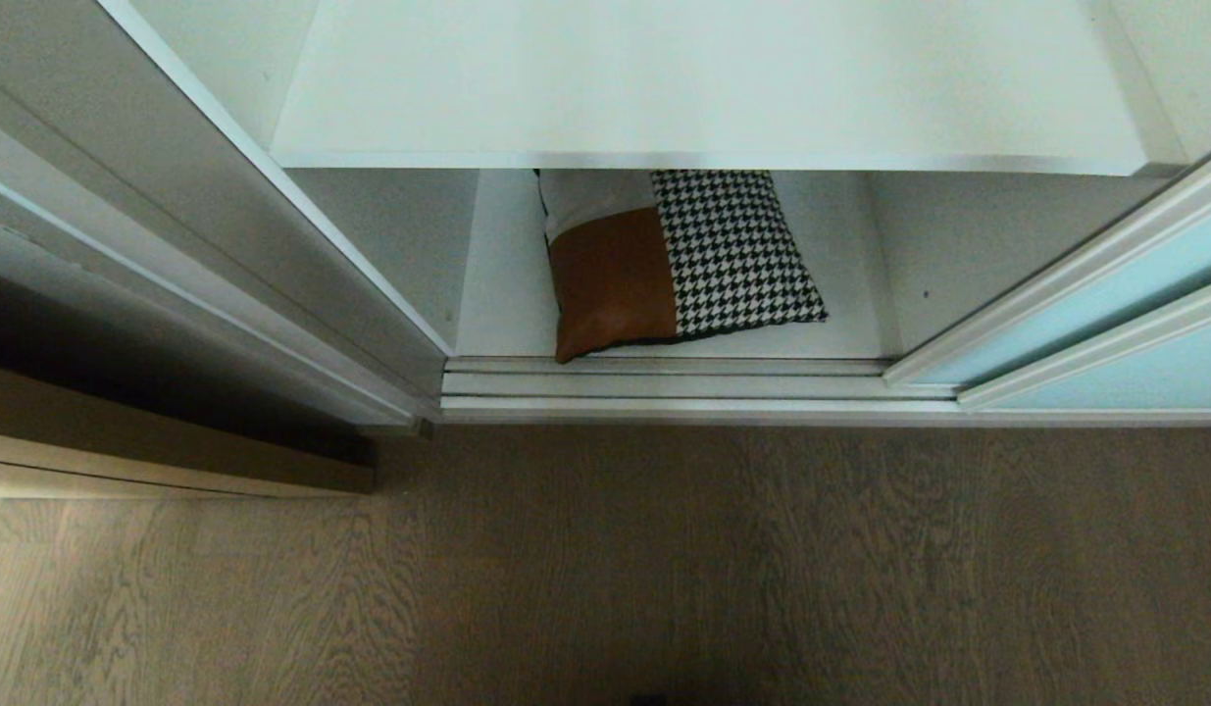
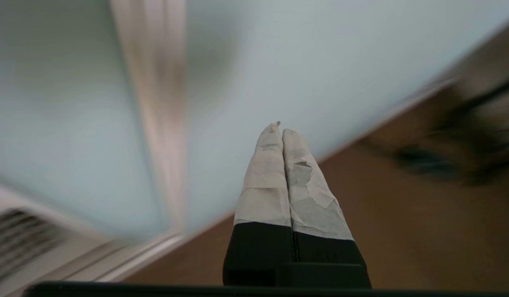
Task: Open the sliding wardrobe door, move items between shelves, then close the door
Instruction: Close the door
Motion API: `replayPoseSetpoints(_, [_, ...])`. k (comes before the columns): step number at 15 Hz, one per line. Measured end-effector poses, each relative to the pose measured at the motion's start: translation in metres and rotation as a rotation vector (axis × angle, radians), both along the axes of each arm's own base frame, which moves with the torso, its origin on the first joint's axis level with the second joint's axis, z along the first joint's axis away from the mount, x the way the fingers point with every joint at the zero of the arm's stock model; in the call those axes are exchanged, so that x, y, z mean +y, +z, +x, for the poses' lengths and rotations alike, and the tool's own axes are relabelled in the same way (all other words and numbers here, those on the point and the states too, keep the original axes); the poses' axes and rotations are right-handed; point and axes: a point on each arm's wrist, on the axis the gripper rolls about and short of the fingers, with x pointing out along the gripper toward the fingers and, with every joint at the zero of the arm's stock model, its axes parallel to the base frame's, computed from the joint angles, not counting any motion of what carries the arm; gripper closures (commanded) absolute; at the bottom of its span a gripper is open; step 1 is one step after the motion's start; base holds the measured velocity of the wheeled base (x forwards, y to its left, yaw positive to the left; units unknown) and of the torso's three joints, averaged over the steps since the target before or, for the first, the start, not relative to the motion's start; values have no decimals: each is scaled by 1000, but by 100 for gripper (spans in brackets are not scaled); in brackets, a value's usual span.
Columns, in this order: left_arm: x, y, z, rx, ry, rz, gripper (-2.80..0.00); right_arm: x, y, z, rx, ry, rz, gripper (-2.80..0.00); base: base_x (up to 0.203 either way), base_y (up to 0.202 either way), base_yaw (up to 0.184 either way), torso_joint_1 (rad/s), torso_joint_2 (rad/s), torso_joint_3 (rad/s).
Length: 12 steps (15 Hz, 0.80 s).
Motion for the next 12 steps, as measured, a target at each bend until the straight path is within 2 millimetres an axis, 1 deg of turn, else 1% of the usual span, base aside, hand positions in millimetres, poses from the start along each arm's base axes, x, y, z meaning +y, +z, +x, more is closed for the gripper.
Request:
replayPoseSetpoints(2, [0, 0, 0, 0, 0, 0, 0, -9, 3, 3, -17, 101, 55, 0, 0, 0, 0, 0, 0, 0])
replayPoseSetpoints(6, [0, 0, 0, 0, 0, 0, 0, -27, 3, 8, -50, 201, 162, 0, 0, 0, 0, 0, 0, 0])
replayPoseSetpoints(8, [0, 0, 0, 1, 0, 0, 0, -31, 2, 12, -70, 238, 208, 0, 0, 0, 0, 0, 0, 0])
replayPoseSetpoints(12, [0, 0, 0, 1, 0, 0, 0, -32, -2, 20, -75, 294, 268, 0, 0, 0, 0, 0, 0, 0])
